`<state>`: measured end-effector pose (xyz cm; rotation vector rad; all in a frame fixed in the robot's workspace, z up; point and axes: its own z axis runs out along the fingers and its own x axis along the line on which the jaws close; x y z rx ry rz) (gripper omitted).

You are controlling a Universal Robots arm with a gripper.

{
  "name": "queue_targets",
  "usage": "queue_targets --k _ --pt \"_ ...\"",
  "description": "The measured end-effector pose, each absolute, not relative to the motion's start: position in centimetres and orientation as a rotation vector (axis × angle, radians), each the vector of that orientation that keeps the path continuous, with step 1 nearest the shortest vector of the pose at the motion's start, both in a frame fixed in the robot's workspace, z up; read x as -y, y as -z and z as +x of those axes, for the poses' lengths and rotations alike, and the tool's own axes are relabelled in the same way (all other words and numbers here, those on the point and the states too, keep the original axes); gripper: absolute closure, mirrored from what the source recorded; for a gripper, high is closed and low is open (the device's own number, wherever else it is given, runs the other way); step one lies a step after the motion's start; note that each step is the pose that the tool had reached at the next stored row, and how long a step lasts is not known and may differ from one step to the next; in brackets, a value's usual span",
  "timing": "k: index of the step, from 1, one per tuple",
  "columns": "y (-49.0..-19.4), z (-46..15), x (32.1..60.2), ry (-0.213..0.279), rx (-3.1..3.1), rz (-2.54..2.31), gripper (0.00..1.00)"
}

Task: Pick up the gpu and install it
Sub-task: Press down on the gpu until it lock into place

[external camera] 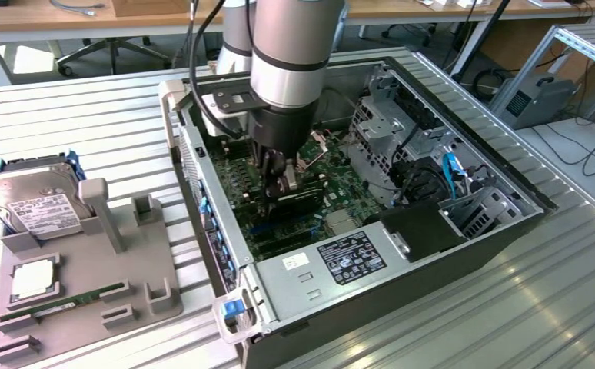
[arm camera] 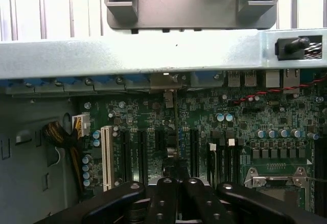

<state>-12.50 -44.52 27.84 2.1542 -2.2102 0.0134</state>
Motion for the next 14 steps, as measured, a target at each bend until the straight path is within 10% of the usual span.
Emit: queue_targets --k 14 --pt "-27.39 -12.54 43.82 -0.013 2.210 2.154 0.89"
